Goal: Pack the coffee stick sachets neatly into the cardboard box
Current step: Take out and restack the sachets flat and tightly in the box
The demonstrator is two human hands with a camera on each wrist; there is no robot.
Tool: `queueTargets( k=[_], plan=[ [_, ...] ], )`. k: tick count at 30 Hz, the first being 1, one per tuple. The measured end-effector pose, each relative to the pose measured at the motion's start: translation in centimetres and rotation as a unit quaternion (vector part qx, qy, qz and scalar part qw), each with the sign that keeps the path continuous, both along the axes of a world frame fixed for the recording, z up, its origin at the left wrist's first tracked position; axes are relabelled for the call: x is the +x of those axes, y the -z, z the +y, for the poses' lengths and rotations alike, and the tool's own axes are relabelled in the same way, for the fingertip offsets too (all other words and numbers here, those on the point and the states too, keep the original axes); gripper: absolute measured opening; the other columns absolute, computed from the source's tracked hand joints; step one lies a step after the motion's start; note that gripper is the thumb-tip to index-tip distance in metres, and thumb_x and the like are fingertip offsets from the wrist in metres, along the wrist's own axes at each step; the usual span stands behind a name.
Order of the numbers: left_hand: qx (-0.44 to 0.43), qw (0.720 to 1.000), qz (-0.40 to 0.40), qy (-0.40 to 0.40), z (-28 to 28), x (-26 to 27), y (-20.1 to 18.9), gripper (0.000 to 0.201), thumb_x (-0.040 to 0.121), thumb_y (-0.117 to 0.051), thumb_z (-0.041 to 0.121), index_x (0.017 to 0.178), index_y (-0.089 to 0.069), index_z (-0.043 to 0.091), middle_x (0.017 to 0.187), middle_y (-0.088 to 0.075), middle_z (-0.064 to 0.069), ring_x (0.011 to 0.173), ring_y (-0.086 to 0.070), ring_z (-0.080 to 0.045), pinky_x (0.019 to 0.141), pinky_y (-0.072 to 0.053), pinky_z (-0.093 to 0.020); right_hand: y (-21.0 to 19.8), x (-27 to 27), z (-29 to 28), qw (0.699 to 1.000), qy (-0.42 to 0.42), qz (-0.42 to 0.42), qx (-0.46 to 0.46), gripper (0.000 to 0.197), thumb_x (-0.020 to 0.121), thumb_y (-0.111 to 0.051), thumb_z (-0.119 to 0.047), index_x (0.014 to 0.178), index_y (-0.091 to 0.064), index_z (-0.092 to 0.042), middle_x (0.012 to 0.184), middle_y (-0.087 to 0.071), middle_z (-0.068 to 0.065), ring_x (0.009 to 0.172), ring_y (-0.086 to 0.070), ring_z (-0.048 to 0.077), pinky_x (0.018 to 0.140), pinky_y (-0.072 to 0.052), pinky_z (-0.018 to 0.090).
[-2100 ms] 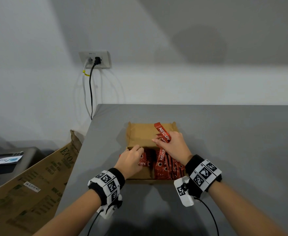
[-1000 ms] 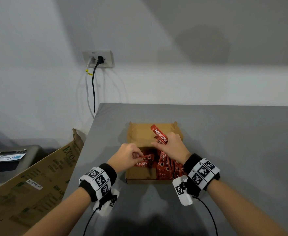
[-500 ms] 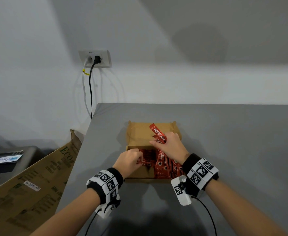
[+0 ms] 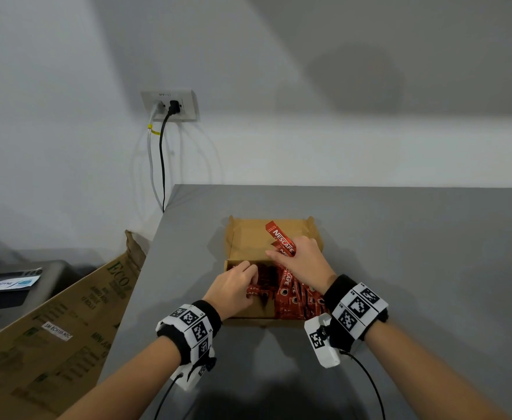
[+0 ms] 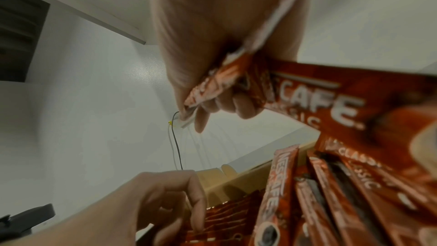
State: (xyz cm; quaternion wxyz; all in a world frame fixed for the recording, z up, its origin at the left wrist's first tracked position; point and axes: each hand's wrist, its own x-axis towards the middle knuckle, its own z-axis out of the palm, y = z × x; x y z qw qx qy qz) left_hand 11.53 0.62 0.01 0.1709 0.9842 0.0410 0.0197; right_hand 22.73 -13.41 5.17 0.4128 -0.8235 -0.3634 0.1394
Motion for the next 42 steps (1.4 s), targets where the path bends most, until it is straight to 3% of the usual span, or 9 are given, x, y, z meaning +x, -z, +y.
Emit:
queueTargets(
  k=[5, 9, 14, 18, 22, 25, 34, 37, 42],
  plan=[
    [-0.082, 0.992, -0.091, -0.016, -0.3, 0.2, -1.8, 0.022, 0.083, -0.061, 0.025, 0.101, -0.054, 0.013, 0.099, -0.048, 0.004, 0.082, -0.051, -0.011, 0.07, -0.047, -0.022, 0.1, 0.1, 0.1, 0.998, 0.043, -0.001, 0.041, 0.031, 0.091, -0.057, -0.028, 0.07, -0.061, -0.006, 0.062, -0.061, 0.001, 0.057, -0.059, 0.015, 0.057, -0.048, 0.024],
    [-0.261, 0.962, -0.085, -0.016, -1.5, 1.3, -4.4, 0.031, 0.089, -0.053, 0.044, 0.104, -0.058, 0.017, 0.097, -0.064, 0.006, 0.085, -0.06, -0.003, 0.077, -0.05, -0.018, -0.3, -0.3, 0.9, 0.995, 0.069, -0.018, 0.076, 0.029, 0.09, -0.06, -0.024, 0.066, -0.059, -0.008, 0.057, -0.055, -0.002, 0.05, -0.051, 0.003, 0.051, -0.042, 0.013],
    [-0.395, 0.905, -0.132, -0.089, -2.1, 1.5, -5.0, 0.011, 0.09, -0.059, 0.019, 0.093, -0.057, 0.009, 0.075, -0.065, 0.003, 0.06, -0.061, -0.005, 0.063, -0.052, -0.019, -1.4, -0.7, 1.6, 0.987, 0.093, -0.008, 0.133, 0.035, 0.089, -0.061, -0.028, 0.065, -0.059, -0.002, 0.057, -0.056, 0.005, 0.049, -0.049, 0.01, 0.05, -0.04, 0.017],
    [-0.455, 0.869, -0.147, -0.126, -2.0, 1.3, -5.2, 0.007, 0.089, -0.06, 0.01, 0.094, -0.056, 0.011, 0.078, -0.068, -0.004, 0.066, -0.066, -0.019, 0.064, -0.056, -0.025, -1.4, -1.1, 1.9, 0.991, 0.04, -0.01, 0.131, 0.033, 0.092, -0.057, -0.024, 0.061, -0.056, -0.01, 0.054, -0.05, -0.002, 0.049, -0.047, 0.007, 0.05, -0.037, 0.015],
    [-0.482, 0.848, -0.17, -0.137, -1.8, 1.3, -5.4, 0.023, 0.084, -0.063, -0.001, 0.096, -0.055, 0.016, 0.077, -0.067, -0.008, 0.068, -0.068, -0.015, 0.064, -0.055, -0.02, -1.1, -1.3, 2.0, 0.993, 0.009, -0.032, 0.117, 0.018, 0.092, -0.056, -0.024, 0.086, -0.064, -0.009, 0.069, -0.058, -0.005, 0.06, -0.053, 0.002, 0.06, -0.042, 0.011],
    [-0.457, 0.865, -0.171, -0.119, -1.6, 1.3, -5.6, 0.017, 0.085, -0.063, 0.0, 0.095, -0.059, 0.013, 0.079, -0.066, -0.006, 0.067, -0.067, -0.014, 0.064, -0.055, -0.02, -1.2, -1.4, 1.8, 0.991, 0.008, -0.035, 0.127, 0.018, 0.093, -0.054, -0.025, 0.105, -0.06, -0.013, 0.083, -0.06, -0.009, 0.074, -0.056, -0.003, 0.07, -0.043, 0.006],
    [-0.501, 0.804, -0.271, -0.17, 0.0, 0.7, -5.3, 0.016, 0.091, -0.052, -0.002, 0.092, -0.045, 0.013, 0.087, -0.064, -0.012, 0.071, -0.07, -0.013, 0.068, -0.057, -0.021, -0.8, 0.0, -0.4, 0.989, 0.076, 0.003, 0.125, 0.026, 0.088, -0.059, -0.028, 0.067, -0.061, -0.013, 0.061, -0.059, -0.001, 0.051, -0.05, 0.003, 0.053, -0.042, 0.014],
    [-0.515, 0.8, -0.256, -0.17, -0.4, 0.6, -5.0, 0.021, 0.091, -0.051, -0.002, 0.107, -0.048, 0.011, 0.09, -0.065, -0.011, 0.073, -0.071, -0.011, 0.069, -0.057, -0.02, -0.8, -0.5, -0.7, 0.992, 0.06, 0.031, 0.106, 0.005, 0.083, -0.067, -0.025, 0.083, -0.069, -0.02, 0.073, -0.064, -0.011, 0.066, -0.059, -0.002, 0.064, -0.046, 0.01],
    [-0.482, 0.828, -0.226, -0.177, 0.0, 0.0, -4.8, 0.014, 0.09, -0.055, 0.001, 0.095, -0.06, 0.014, 0.089, -0.068, -0.011, 0.073, -0.07, -0.009, 0.07, -0.057, -0.019, -0.8, -0.1, -0.6, 0.997, 0.058, 0.003, 0.053, 0.016, 0.084, -0.067, -0.023, 0.095, -0.071, -0.013, 0.075, -0.061, -0.016, 0.069, -0.057, -0.005, 0.063, -0.044, 0.008]
  ],
)
